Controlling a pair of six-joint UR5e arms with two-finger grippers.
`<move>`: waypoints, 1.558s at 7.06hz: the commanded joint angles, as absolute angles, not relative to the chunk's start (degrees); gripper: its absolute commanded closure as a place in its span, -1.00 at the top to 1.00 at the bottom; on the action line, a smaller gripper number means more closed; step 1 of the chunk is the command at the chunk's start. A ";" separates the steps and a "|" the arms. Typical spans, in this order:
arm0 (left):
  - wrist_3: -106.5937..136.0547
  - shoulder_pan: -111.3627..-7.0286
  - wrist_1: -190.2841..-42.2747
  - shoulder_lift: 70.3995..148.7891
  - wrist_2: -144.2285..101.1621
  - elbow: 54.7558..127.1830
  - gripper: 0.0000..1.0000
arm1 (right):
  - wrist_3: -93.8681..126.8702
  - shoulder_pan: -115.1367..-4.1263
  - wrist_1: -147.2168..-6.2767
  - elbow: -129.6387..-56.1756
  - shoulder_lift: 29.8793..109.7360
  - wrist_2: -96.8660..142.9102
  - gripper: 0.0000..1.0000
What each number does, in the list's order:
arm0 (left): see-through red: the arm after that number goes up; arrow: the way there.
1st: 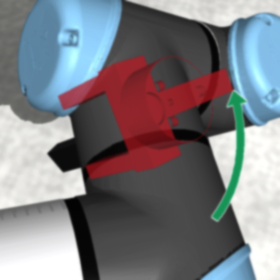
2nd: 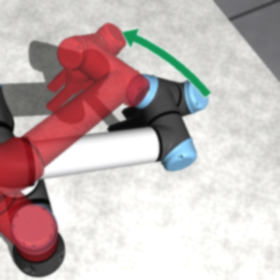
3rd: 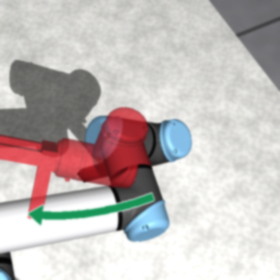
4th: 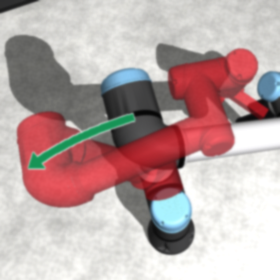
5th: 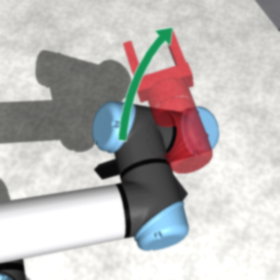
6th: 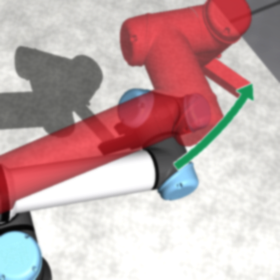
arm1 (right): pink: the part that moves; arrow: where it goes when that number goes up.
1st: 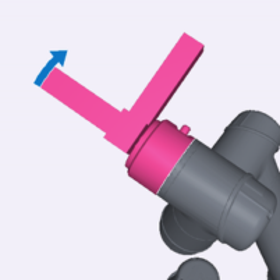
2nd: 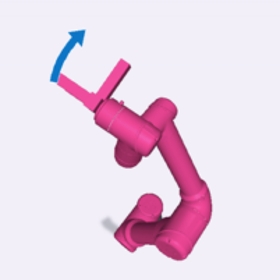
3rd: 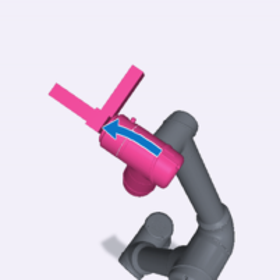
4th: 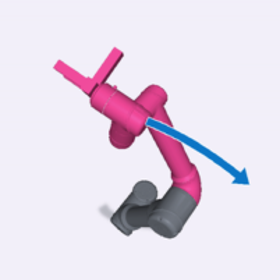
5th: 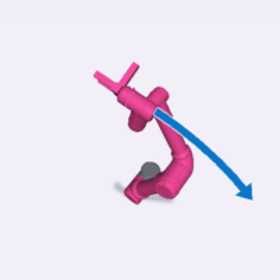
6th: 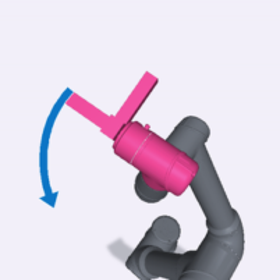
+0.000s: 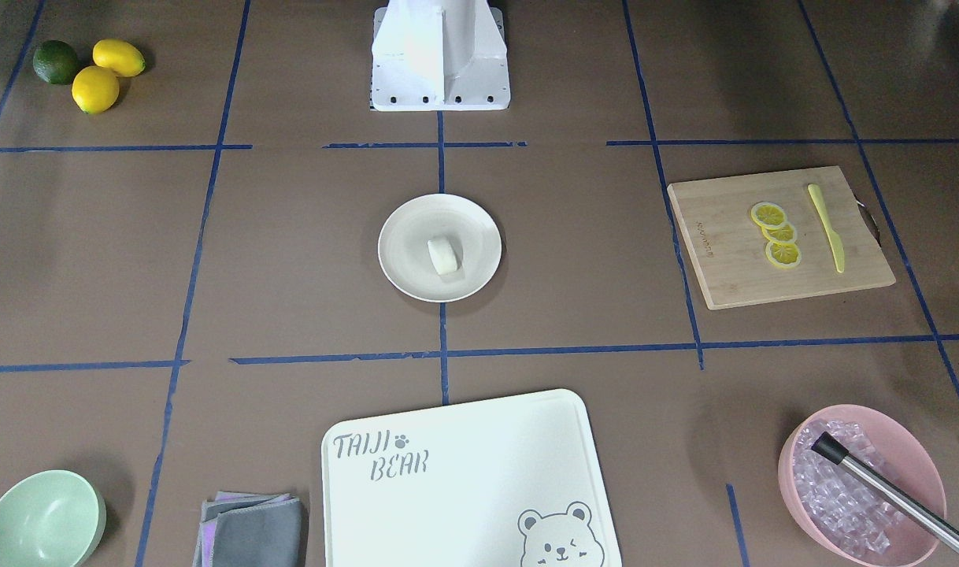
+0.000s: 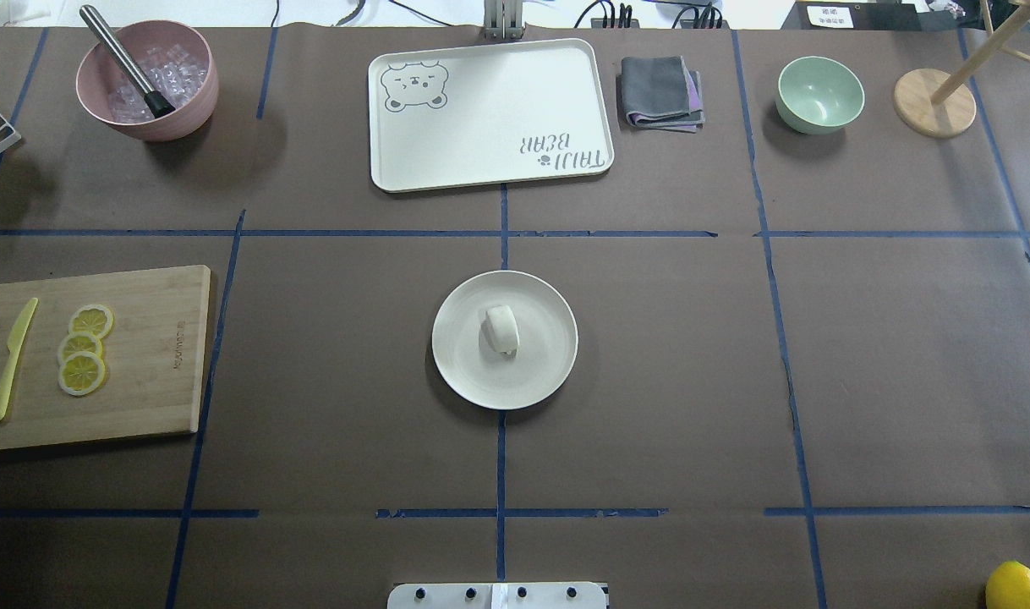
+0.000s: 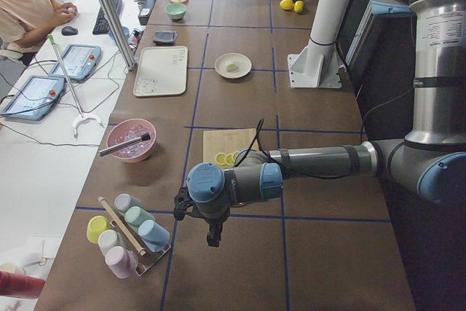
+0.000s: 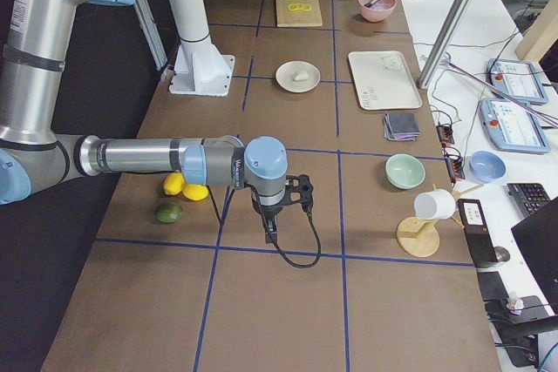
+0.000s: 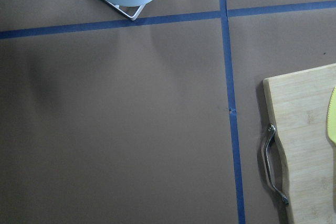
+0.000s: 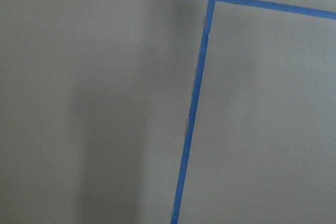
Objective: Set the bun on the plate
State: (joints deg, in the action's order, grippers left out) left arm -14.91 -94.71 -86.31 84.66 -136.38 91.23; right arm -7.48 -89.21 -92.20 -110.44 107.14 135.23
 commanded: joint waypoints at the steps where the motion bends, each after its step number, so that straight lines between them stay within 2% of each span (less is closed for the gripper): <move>1: -15.12 -94.75 -86.22 84.29 -135.97 92.02 1.00 | -7.65 -89.21 -92.20 -110.48 107.14 135.18 0.99; 11: -14.94 -94.57 -86.22 84.29 -135.70 90.62 1.00 | -7.47 -89.21 -92.20 -110.39 107.05 135.26 0.99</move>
State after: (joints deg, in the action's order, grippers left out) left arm -14.94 -94.57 -86.22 84.29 -135.70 90.70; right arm -7.47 -89.21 -92.20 -110.39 107.12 135.23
